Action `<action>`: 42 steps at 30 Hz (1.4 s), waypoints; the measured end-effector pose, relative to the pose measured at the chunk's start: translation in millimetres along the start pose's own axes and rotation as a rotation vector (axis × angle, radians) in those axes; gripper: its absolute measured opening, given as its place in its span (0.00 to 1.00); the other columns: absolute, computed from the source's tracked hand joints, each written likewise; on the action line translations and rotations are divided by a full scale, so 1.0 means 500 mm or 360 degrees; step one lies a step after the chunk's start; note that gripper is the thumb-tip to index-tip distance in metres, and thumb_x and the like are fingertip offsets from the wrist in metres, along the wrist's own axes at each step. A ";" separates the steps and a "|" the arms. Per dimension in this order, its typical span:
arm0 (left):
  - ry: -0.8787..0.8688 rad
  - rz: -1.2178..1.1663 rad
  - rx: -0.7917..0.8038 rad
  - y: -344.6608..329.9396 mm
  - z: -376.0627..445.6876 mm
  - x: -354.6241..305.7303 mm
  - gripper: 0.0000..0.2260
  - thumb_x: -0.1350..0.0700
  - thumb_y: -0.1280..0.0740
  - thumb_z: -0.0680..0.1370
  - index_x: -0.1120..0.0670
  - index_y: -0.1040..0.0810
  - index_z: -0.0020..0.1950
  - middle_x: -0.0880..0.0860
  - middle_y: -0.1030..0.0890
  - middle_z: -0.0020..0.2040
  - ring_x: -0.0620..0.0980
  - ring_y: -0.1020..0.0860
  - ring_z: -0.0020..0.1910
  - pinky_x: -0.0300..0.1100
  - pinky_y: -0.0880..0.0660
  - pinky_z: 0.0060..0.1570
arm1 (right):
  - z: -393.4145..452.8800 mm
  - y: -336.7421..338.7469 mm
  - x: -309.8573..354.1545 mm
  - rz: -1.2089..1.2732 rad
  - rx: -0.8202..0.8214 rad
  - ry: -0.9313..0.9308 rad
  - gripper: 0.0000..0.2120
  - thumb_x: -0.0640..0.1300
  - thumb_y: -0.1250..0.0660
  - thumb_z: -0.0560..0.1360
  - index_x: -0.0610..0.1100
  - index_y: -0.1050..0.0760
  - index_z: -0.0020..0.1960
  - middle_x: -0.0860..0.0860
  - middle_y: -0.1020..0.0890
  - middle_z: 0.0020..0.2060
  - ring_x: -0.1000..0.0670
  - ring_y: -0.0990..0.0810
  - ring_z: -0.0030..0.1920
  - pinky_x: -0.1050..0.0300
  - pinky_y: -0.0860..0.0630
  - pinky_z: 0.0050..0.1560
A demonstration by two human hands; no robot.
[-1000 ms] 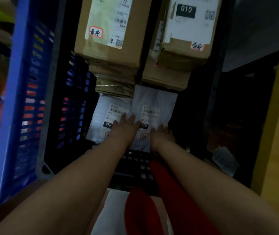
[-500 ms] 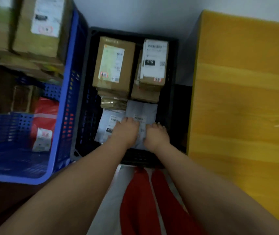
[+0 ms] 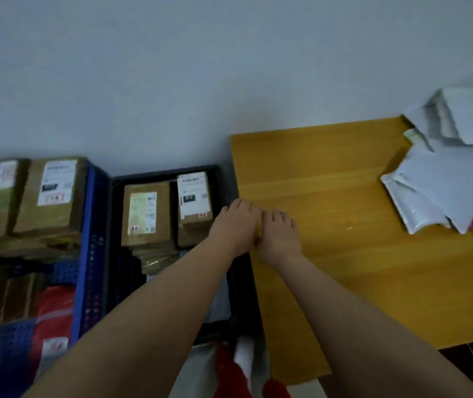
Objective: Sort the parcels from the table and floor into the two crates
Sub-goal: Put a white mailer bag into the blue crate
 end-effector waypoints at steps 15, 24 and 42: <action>-0.0483 0.0060 0.0233 -0.016 0.240 -0.436 0.23 0.52 0.43 0.82 0.56 0.42 0.76 0.58 0.43 0.76 0.58 0.46 0.76 0.55 0.39 0.70 | -0.023 0.067 -0.531 0.0288 -0.0271 -0.0803 0.39 0.51 0.37 0.77 0.40 0.55 0.78 0.40 0.53 0.78 0.39 0.59 0.78 0.43 0.56 0.76; -0.0437 0.0000 0.0168 -0.004 0.377 -0.520 0.26 0.53 0.42 0.82 0.56 0.45 0.77 0.57 0.45 0.77 0.56 0.47 0.77 0.53 0.41 0.73 | 0.084 0.155 -0.719 0.0242 -0.0511 -0.0845 0.43 0.57 0.36 0.76 0.44 0.59 0.79 0.40 0.59 0.78 0.37 0.63 0.77 0.40 0.60 0.75; -0.0085 -0.0308 -0.0007 0.052 0.382 -0.402 0.26 0.48 0.43 0.83 0.55 0.45 0.78 0.56 0.41 0.76 0.56 0.39 0.74 0.50 0.35 0.68 | 0.125 0.272 -0.667 0.0377 -0.0951 -0.0329 0.25 0.41 0.45 0.82 0.48 0.43 0.78 0.47 0.36 0.75 0.44 0.41 0.76 0.48 0.49 0.74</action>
Point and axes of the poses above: each hand's wrist, its own z-axis towards the middle knuckle, its own y-axis out of the back of the hand, x = y × z, the point moved 6 cm from there along z, towards the middle knuckle
